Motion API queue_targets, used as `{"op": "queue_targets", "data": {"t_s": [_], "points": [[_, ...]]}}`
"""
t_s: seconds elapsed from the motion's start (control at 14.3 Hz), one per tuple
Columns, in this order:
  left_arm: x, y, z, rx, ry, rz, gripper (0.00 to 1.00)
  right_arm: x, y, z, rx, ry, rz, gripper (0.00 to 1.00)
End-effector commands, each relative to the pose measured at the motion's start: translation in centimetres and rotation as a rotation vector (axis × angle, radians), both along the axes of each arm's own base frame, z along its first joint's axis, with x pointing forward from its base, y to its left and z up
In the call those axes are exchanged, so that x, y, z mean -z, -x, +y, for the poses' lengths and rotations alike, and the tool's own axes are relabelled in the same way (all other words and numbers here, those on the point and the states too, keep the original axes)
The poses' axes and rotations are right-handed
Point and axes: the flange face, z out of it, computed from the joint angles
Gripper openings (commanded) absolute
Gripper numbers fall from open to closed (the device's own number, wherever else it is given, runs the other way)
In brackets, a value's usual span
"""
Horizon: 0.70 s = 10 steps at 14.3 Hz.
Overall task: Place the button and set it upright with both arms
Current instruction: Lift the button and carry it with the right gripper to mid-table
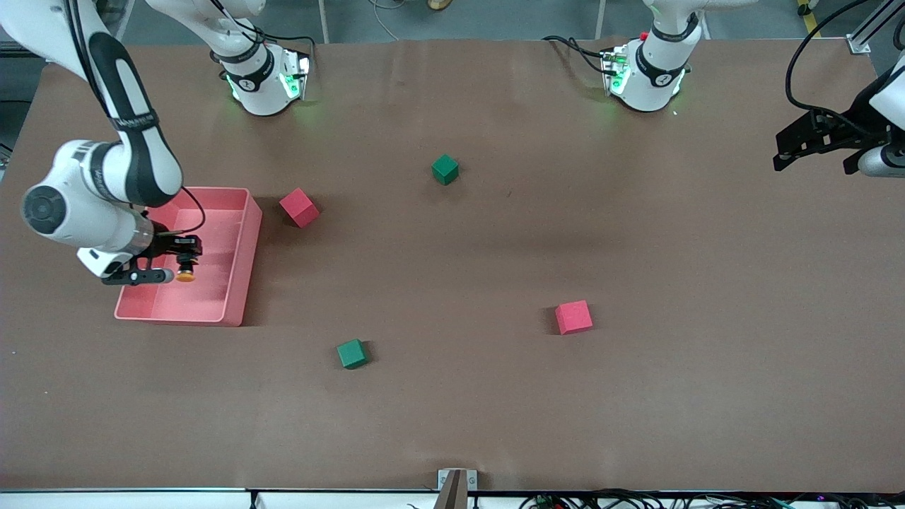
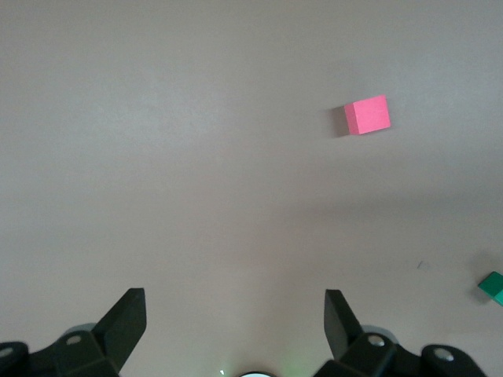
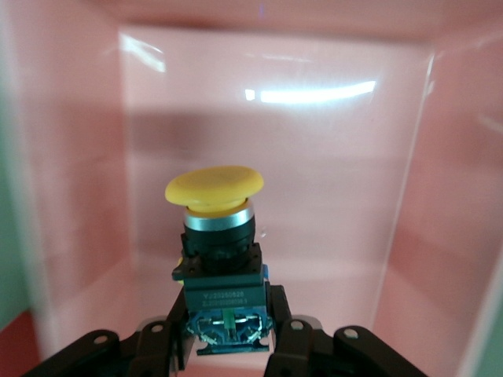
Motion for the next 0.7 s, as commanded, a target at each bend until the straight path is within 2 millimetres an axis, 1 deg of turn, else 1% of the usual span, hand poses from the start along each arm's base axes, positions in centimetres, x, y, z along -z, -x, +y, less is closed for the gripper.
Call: {"op": "queue_targets", "data": {"t_s": [0.0, 0.07, 0.21, 0.28, 0.35, 0.42, 0.49, 0.56, 0.63], "points": [[-0.3, 0.5, 0.1, -0.008, -0.006, -0.013, 1.0, -4.5, -2.2, 3.4, 0.0, 0.007, 0.019, 0.03], [-0.3, 0.4, 0.0, -0.008, -0.005, -0.014, 1.0, -5.9, -2.8, 5.4, -0.003, 0.013, 0.021, 0.03], [-0.3, 0.4, 0.0, -0.009, -0.006, -0.015, 1.0, -8.3, -4.0, 11.0, 0.036, 0.017, -0.001, 0.03], [-0.3, 0.4, 0.0, -0.009, -0.006, -0.015, 1.0, -9.0, -4.2, 14.0, 0.077, 0.005, -0.01, 0.04], [-0.3, 0.4, 0.1, -0.011, -0.006, -0.016, 1.0, -9.5, -4.1, 17.8, 0.085, -0.007, -0.019, 0.04], [-0.3, 0.4, 0.1, -0.012, -0.006, -0.016, 1.0, -9.9, -4.2, 21.9, 0.053, -0.007, -0.034, 0.04], [-0.3, 0.4, 0.1, -0.012, -0.006, -0.016, 1.0, -9.6, -4.4, 25.6, 0.028, -0.004, -0.041, 0.04], [-0.3, 0.3, 0.1, -0.012, -0.006, -0.016, 1.0, -8.9, -4.4, 29.5, 0.016, 0.002, -0.047, 0.04], [-0.3, 0.3, 0.1, -0.012, -0.006, -0.019, 1.0, -7.8, -3.9, 33.8, -0.002, 0.011, -0.05, 0.04]]}}
